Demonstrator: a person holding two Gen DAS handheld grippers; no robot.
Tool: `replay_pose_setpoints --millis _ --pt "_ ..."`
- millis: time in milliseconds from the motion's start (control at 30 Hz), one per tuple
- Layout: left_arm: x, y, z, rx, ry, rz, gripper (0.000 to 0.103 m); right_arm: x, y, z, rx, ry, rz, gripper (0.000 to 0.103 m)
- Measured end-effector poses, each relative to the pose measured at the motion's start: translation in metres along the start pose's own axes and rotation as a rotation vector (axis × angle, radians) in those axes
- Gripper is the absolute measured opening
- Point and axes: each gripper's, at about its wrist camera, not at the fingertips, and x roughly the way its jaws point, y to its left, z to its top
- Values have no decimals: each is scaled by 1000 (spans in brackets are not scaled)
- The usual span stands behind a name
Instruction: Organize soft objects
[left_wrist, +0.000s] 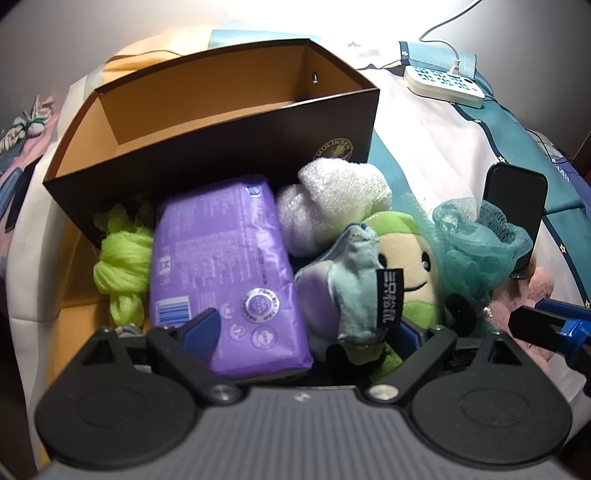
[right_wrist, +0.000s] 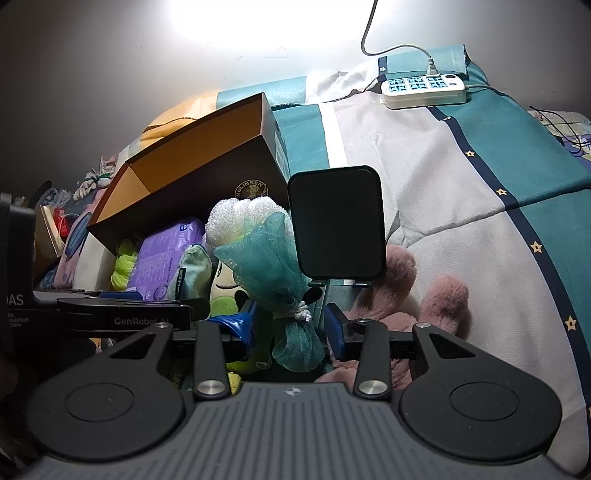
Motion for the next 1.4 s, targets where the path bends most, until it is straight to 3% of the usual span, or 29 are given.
replay_pose_setpoints --millis 1400 --pt "-2 15 5 45 -1 -76 93 25 12 5 17 -2 6 22"
